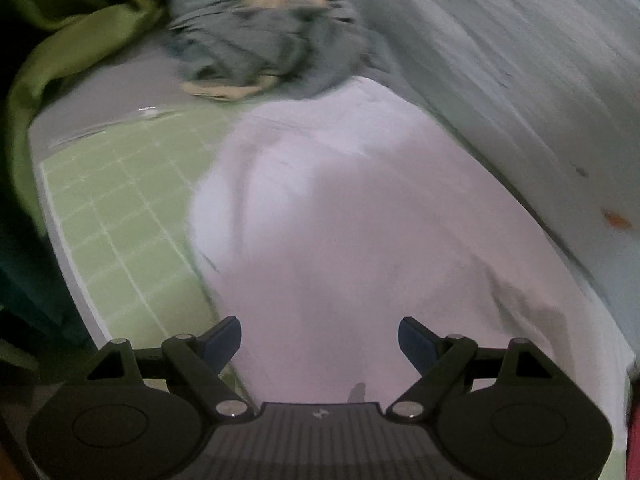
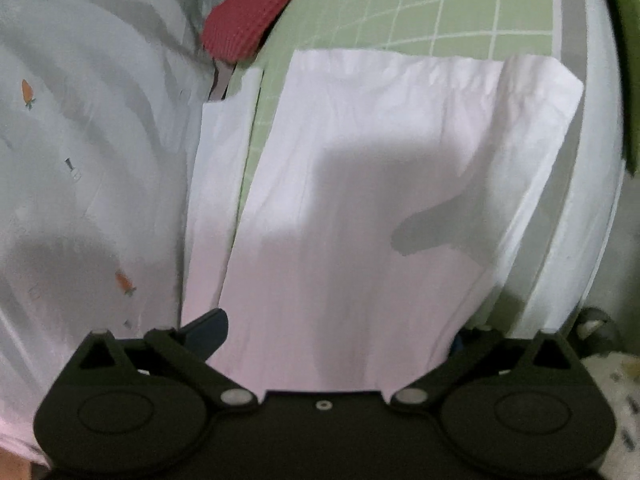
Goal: Fold clothes
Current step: 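Grasp the shirt edge with the left gripper while the right gripper grasps the hem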
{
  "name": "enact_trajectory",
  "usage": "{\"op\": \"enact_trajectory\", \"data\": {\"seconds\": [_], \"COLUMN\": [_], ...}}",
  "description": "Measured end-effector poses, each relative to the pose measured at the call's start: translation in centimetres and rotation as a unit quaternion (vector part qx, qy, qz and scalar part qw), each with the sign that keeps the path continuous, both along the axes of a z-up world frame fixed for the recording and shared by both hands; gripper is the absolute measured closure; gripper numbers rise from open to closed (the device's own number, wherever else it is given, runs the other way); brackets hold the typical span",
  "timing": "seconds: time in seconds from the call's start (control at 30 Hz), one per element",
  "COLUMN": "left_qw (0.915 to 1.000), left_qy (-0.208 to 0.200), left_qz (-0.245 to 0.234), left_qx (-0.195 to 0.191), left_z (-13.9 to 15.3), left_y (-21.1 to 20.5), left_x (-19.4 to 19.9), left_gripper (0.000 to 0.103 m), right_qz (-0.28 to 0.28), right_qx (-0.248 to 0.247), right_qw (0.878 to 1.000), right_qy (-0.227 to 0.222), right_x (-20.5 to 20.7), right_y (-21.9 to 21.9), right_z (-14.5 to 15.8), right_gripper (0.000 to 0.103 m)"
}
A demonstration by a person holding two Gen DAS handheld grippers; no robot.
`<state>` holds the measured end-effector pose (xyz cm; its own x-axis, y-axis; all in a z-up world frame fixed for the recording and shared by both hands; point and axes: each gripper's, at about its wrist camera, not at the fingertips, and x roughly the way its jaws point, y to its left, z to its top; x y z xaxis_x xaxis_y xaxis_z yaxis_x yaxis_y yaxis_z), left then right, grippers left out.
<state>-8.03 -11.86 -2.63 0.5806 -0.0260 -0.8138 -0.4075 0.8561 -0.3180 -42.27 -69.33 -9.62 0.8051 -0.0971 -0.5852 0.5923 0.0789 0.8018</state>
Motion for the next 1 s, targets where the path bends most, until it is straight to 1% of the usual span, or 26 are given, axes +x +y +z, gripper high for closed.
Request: {"op": "enact_trajectory", "data": {"seconds": [0.17,0.33,0.43,0.5,0.53,0.57,0.6,0.63,0.67,0.7,0.73,0.77,0.8,0.87,0.93,1.0], "left_qw": [0.9986,0.997,0.9968,0.9969,0.9972,0.9975,0.9978,0.998,0.9981,0.9982,0.9982,0.9982,0.9983,0.9981,0.9974,0.9965], "left_qy": [0.026,0.052,0.059,0.057,0.053,0.048,0.043,0.038,0.033,0.028,0.023,0.018,0.01,-0.01,-0.028,-0.046], "left_qz": [0.046,0.056,0.049,0.045,0.045,0.041,0.038,0.034,0.032,0.031,0.033,0.036,0.041,0.054,0.065,0.07], "left_qx": [0.001,-0.01,-0.022,-0.029,-0.027,-0.03,-0.033,-0.037,-0.04,-0.044,-0.044,-0.044,-0.04,-0.03,-0.017,-0.011], "left_z": [-1.6,-3.8,-4.6,-4.9,-4.9,-5.0,-5.0,-5.1,-5.1,-5.0,-4.8,-4.5,-4.0,-2.7,-1.0,0.6], "left_y": [5.5,9.1,9.8,9.9,9.8,9.7,9.7,9.7,9.6,9.5,9.4,9.2,9.1,8.9,8.7,8.6], "left_x": [3.6,6.9,8.3,9.0,9.2,9.4,9.7,9.9,10.1,10.3,10.4,10.4,10.3,9.5,8.4,7.0], "left_gripper": [0.017,0.017,0.017,0.017,0.018,0.022,0.027,0.039,0.054,0.067,0.095,0.095,0.095,0.097,0.097,0.097], "right_qz": [-0.041,-0.079,-0.113,-0.142,-0.155,-0.165,-0.174,-0.182,-0.187,-0.188,-0.186,-0.187,-0.189,-0.195,-0.204,-0.2], "right_qx": [-0.034,-0.068,-0.091,-0.109,-0.115,-0.115,-0.111,-0.107,-0.102,-0.1,-0.103,-0.108,-0.116,-0.128,-0.139,-0.16], "right_qw": [0.998,0.993,0.985,0.974,0.967,0.962,0.96,0.958,0.958,0.959,0.961,0.962,0.963,0.964,0.965,0.964], "right_qy": [0.032,0.06,0.091,0.14,0.168,0.183,0.187,0.192,0.192,0.185,0.176,0.165,0.154,0.127,0.093,0.07], "right_x": [0.6,1.4,2.0,2.9,3.1,3.1,3.0,3.0,2.8,2.7,2.6,2.4,2.1,1.6,1.0,0.5], "right_y": [1.5,2.2,2.1,2.0,1.8,1.5,1.2,0.9,0.5,0.3,0.1,-0.2,-0.5,-1.2,-2.1,-2.9], "right_z": [0.6,1.0,1.3,1.8,2.1,2.3,2.4,2.5,2.6,2.8,3.0,3.4,4.0,5.1,6.8,8.7], "right_gripper": [0.0,0.0,0.0,0.001,0.008,0.015,0.033,0.047,0.051,0.066,0.087,0.097,0.1,0.1,0.1,0.1]}}
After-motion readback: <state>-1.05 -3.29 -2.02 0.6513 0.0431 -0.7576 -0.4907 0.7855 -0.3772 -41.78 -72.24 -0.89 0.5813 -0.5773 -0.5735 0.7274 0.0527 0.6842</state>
